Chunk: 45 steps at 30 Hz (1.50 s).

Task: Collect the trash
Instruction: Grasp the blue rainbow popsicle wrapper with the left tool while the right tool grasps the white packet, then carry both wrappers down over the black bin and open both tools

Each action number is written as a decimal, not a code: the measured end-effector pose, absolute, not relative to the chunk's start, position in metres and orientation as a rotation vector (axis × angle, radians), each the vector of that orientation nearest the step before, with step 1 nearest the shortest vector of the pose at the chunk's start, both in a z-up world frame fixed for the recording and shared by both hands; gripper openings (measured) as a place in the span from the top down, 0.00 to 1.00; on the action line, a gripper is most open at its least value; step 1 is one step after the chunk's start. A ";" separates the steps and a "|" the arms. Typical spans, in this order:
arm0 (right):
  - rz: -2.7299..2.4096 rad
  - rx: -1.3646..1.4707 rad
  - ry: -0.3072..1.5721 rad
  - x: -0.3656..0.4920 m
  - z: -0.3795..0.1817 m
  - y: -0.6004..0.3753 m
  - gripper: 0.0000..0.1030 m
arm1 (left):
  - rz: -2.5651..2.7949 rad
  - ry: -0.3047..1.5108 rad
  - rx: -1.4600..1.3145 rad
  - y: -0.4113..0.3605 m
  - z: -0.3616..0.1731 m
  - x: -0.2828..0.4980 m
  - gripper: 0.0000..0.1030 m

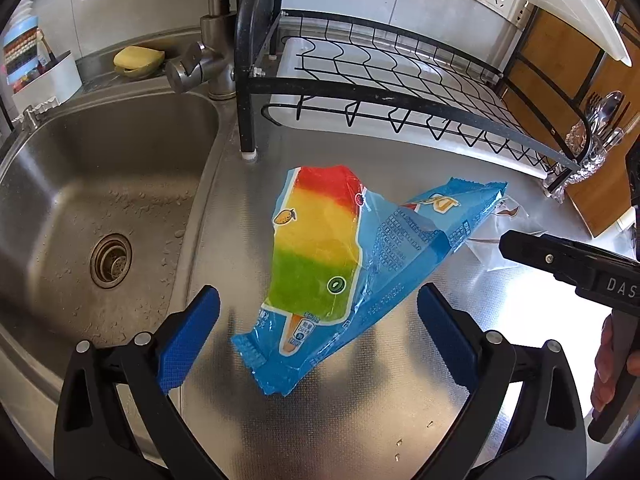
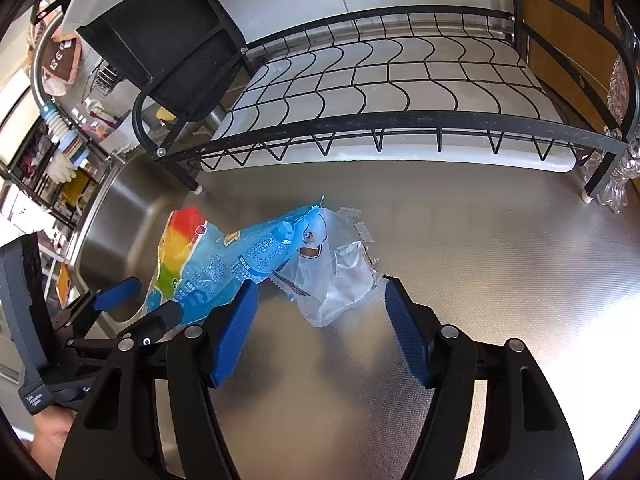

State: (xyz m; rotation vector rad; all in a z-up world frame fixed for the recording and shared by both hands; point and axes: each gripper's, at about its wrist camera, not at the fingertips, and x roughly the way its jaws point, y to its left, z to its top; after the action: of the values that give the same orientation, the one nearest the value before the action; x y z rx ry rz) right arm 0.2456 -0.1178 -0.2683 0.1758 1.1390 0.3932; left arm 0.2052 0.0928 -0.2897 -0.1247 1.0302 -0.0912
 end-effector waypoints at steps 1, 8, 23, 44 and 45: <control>0.399 0.176 1.144 0.246 -0.270 -0.117 0.46 | -0.105 1.036 -0.126 0.092 -0.291 0.206 0.20; 0.421 0.154 1.161 0.248 -0.277 -0.114 0.74 | -0.179 1.070 -0.152 0.084 -0.297 0.207 0.59; 0.377 0.124 1.107 0.218 -0.257 -0.121 0.87 | -0.222 1.054 -0.107 0.072 -0.281 0.171 0.96; 0.274 0.087 1.001 0.053 -0.200 -0.125 0.87 | -0.321 0.987 -0.058 0.055 -0.231 -0.002 0.96; 0.269 0.087 0.999 0.044 -0.199 -0.125 0.87 | -0.326 0.987 -0.059 0.054 -0.231 -0.012 0.96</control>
State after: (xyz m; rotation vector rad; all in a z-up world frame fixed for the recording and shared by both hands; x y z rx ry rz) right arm 0.0436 -0.1247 -0.1986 0.0867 0.9989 0.2687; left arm -0.0118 0.0542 -0.2312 -0.0592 0.9866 -0.3264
